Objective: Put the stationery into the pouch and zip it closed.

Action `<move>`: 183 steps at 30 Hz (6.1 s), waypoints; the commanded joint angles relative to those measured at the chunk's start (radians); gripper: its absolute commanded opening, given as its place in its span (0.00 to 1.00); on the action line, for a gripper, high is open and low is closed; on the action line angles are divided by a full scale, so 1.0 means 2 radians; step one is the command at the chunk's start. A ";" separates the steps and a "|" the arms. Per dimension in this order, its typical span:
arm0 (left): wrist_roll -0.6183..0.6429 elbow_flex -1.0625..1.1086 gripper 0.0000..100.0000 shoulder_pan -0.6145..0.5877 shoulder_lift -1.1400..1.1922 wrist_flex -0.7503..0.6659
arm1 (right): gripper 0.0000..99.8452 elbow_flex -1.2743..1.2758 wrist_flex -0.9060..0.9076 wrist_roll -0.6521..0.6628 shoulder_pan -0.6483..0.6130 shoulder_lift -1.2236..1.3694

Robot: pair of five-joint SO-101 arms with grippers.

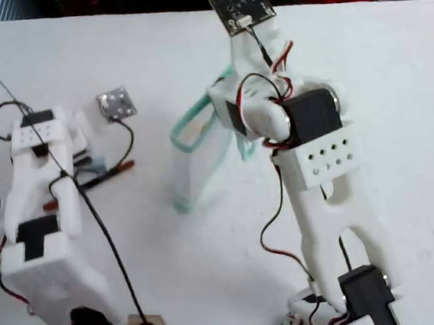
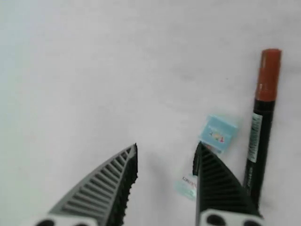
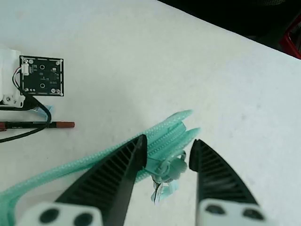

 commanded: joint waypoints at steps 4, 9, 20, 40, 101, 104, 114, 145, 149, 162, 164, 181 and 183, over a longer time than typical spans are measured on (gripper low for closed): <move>-0.088 -0.167 0.20 -0.012 0.099 0.153 | 0.17 0.032 0.002 0.002 0.001 0.007; -0.091 -0.257 0.20 -0.018 0.137 0.245 | 0.17 0.032 0.002 0.002 0.000 0.007; -0.114 -0.275 0.19 -0.024 0.164 0.230 | 0.17 0.034 0.002 0.002 0.000 0.007; -0.122 -0.278 0.02 0.004 0.062 0.352 | 0.17 0.035 0.003 0.001 0.001 0.007; 0.753 0.467 0.03 0.355 -0.745 -0.403 | 0.17 0.071 -0.028 0.002 0.003 0.007; 0.753 0.484 0.03 0.354 -0.745 -0.407 | 0.17 0.068 -0.027 0.002 0.012 0.006; 0.753 0.516 0.03 0.358 -0.746 -0.405 | 0.17 0.068 -0.027 0.002 0.034 -0.014; 0.654 0.522 0.03 0.367 -0.745 -0.406 | 0.31 0.029 -0.022 0.002 0.034 -0.037; 0.654 0.522 0.03 0.368 -0.745 -0.406 | 0.33 0.018 -0.020 -0.001 0.033 -0.043; 0.654 0.535 0.03 0.371 -0.746 -0.406 | 0.33 -0.007 -0.030 -0.002 -0.027 -0.063; 0.654 0.535 0.03 0.371 -0.747 -0.406 | 0.33 -0.006 -0.033 -0.003 -0.026 -0.064; 0.654 0.535 0.03 0.372 -0.747 -0.406 | 0.33 0.006 -0.052 -0.018 0.016 -0.083; 0.654 0.535 0.03 0.372 -0.747 -0.406 | 0.33 0.007 -0.064 -0.038 0.026 -0.098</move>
